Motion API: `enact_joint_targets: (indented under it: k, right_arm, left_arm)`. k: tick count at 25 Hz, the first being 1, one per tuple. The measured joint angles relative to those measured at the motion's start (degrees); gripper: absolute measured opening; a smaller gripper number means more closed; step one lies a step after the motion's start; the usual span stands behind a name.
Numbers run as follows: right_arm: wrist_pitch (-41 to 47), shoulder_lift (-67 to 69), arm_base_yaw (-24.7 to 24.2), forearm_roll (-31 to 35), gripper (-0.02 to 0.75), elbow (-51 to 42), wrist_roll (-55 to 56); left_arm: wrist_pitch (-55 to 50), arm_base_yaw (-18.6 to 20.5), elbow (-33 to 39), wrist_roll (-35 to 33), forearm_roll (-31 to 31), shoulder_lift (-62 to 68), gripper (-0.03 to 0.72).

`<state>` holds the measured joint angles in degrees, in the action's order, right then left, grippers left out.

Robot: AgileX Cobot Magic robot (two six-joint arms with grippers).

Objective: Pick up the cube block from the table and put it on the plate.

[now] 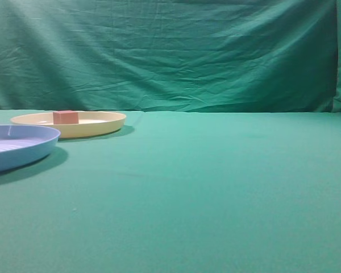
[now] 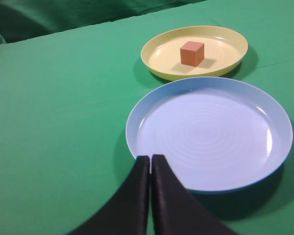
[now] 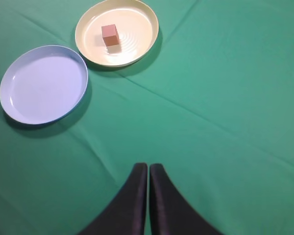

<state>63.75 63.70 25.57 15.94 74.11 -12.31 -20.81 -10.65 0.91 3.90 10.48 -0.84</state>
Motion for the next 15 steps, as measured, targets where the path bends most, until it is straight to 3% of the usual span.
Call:
enact_joint_targets:
  k: [10,15]
  right_arm:
    - [3.9,-20.3,0.0,-3.4,0.0,-17.2,0.2]
    - [-7.8,-30.9,-2.8,-4.7,0.0,-29.0,0.2]
  left_arm:
    - [0.0,0.0,0.0,0.0,0.0,0.0,0.0]
    - [0.0,0.0,0.0,0.0,0.0,0.0,0.0]
